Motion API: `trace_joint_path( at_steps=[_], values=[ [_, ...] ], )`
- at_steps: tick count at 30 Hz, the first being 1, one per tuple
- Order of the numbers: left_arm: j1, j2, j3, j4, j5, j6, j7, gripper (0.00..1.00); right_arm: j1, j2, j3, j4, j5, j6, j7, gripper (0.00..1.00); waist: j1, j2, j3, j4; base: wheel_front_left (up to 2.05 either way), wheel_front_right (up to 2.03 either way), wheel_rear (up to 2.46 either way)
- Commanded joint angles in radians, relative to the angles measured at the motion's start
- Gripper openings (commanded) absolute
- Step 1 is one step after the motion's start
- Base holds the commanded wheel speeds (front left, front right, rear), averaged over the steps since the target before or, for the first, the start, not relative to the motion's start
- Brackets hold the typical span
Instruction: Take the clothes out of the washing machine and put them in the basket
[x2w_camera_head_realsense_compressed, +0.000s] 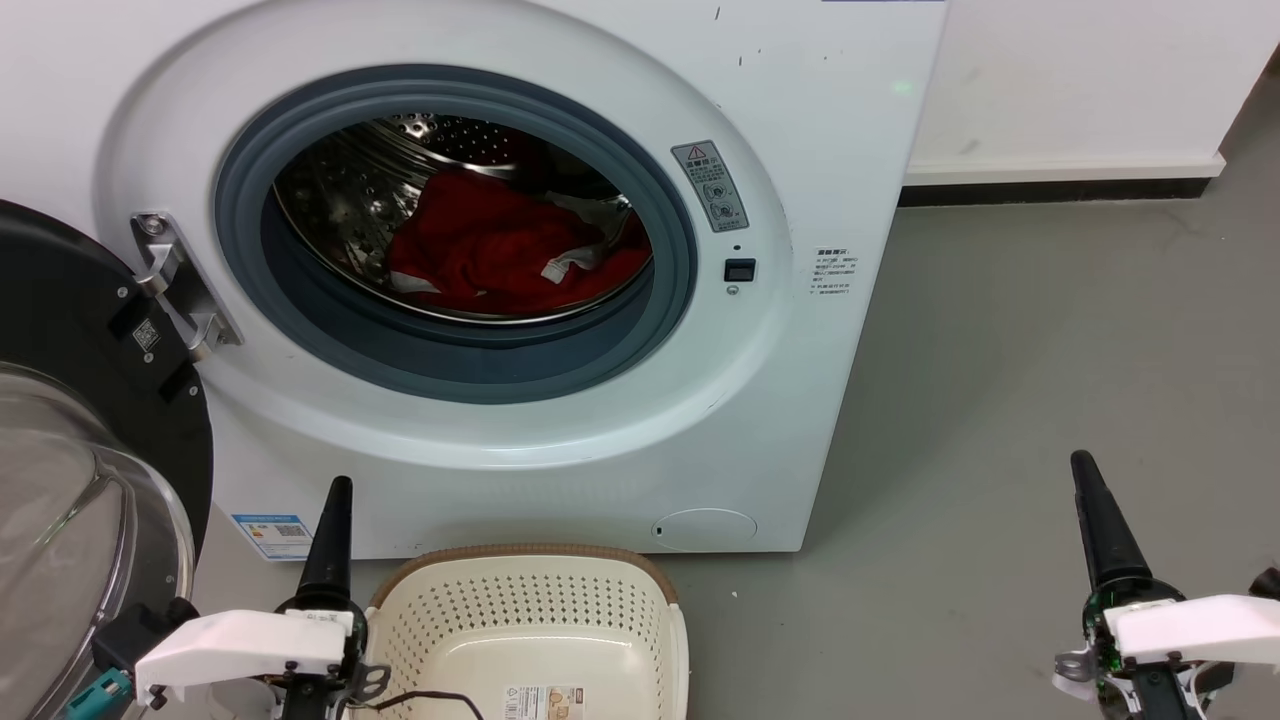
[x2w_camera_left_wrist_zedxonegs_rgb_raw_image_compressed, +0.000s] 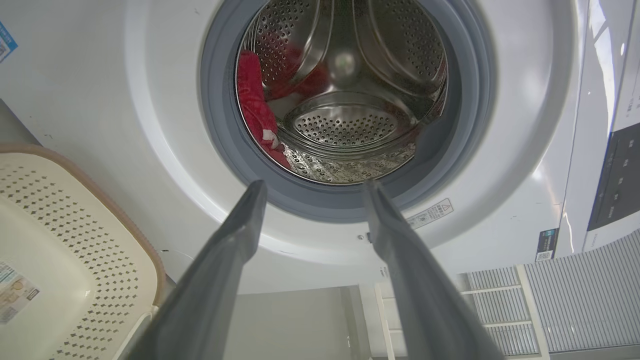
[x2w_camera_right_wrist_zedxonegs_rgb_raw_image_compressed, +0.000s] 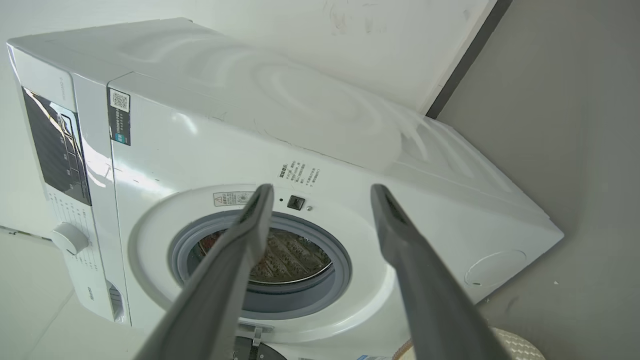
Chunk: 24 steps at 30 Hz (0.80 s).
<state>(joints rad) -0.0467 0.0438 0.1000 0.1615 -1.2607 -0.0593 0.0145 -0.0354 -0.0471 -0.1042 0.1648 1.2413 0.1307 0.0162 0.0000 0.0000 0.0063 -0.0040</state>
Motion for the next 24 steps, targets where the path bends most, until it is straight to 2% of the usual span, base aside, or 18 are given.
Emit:
trace_joint_path(
  at_steps=[1,12,24],
  values=[
    [-0.008,0.004,-0.004,-0.027,0.039,0.006,-0.009,1.0,-0.007,-0.004,0.005,-0.029,-0.046,0.0,-0.01,1.0,0.0,0.0,0.0,0.0,0.0,0.0,0.0],
    [0.01,0.004,-0.037,-0.073,0.288,0.05,-0.052,1.0,0.019,-0.004,0.042,-0.092,-0.321,0.0,-0.054,1.0,0.0,0.0,0.002,-0.004,0.0,0.0,0.0],
    [0.033,0.025,-0.077,-0.11,0.489,0.098,-0.094,1.0,0.045,-0.005,0.066,-0.145,-0.561,0.0,-0.096,1.0,0.0,0.0,0.002,-0.008,0.0,0.0,0.0]
  ],
)
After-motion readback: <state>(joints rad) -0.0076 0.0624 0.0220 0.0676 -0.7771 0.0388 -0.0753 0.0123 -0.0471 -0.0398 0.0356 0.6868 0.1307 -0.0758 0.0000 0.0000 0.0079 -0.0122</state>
